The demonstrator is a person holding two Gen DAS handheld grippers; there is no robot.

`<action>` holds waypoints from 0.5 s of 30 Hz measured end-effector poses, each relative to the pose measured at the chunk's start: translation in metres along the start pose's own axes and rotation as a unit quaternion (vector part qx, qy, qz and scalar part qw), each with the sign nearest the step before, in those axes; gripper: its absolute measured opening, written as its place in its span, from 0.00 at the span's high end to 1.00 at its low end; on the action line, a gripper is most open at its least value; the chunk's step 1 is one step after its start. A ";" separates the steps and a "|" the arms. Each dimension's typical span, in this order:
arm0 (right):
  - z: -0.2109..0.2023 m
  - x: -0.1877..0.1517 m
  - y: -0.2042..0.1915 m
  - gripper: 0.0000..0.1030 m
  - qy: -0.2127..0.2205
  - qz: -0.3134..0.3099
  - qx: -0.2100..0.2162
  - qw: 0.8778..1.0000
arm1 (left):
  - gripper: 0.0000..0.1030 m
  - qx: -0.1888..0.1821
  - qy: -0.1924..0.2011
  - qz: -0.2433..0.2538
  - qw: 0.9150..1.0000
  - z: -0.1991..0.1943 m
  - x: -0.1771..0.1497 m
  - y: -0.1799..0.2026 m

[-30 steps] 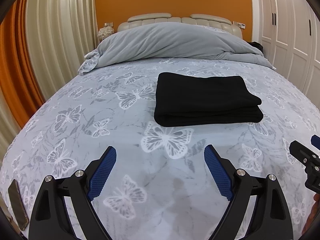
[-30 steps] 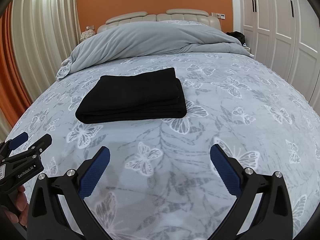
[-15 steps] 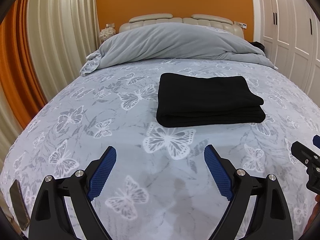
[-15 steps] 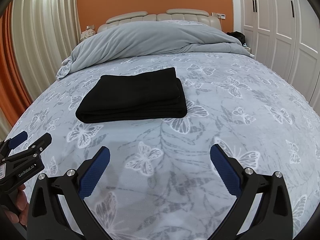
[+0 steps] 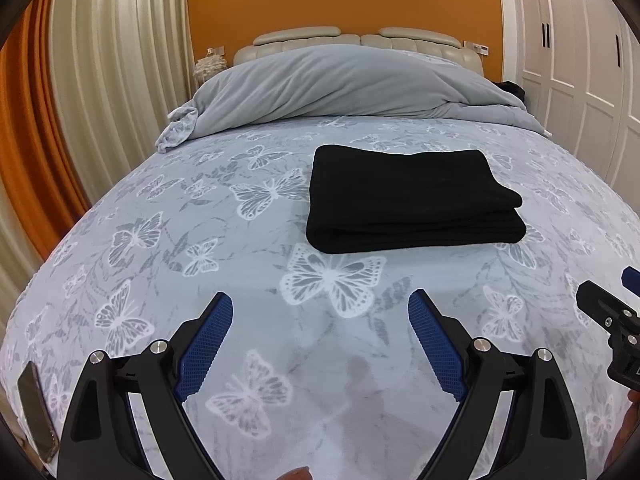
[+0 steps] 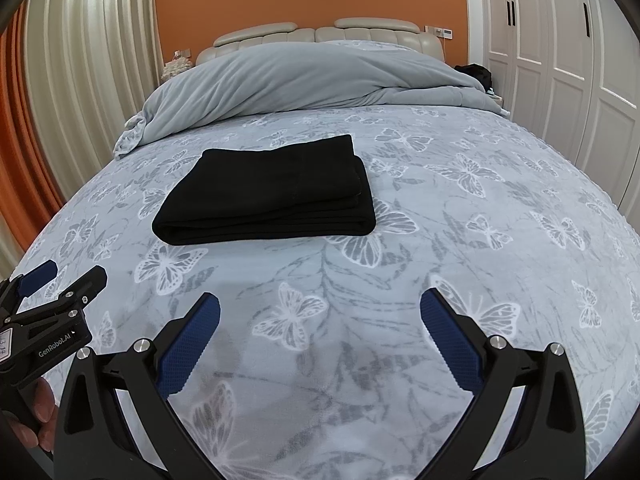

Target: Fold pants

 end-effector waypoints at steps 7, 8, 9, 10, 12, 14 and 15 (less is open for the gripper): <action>0.000 0.000 -0.001 0.05 0.000 -0.001 0.001 1.000 | 0.15 -0.004 -0.003 -0.004 1.000 0.000 0.000 0.000; 0.000 0.000 -0.001 0.05 0.000 -0.001 0.001 1.000 | 0.15 -0.005 -0.004 -0.006 1.000 0.001 -0.001 0.000; 0.000 0.000 -0.001 0.05 0.000 0.000 0.000 1.000 | 0.15 -0.005 -0.004 -0.006 1.000 0.001 -0.001 0.000; 0.000 0.000 -0.001 0.05 -0.001 0.000 0.001 1.000 | 0.15 -0.004 -0.003 -0.005 1.000 0.000 -0.001 0.000; 0.000 0.000 -0.001 0.05 0.000 0.000 0.001 1.000 | 0.15 -0.004 -0.002 -0.005 1.000 0.000 0.000 0.000; 0.000 0.000 -0.002 0.05 -0.001 -0.001 0.000 1.000 | 0.15 -0.004 -0.003 -0.005 1.000 0.000 -0.001 0.000; 0.000 0.000 -0.002 0.05 0.000 -0.001 0.000 1.000 | 0.15 -0.003 -0.002 -0.004 1.000 0.001 -0.001 0.000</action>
Point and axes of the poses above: each gripper's, at about its wrist camera, not at the fingertips, and z roughly the way its jaws point, y to its right, x to its top, the point moved 9 cm from there along z, roughly the way its jaws point
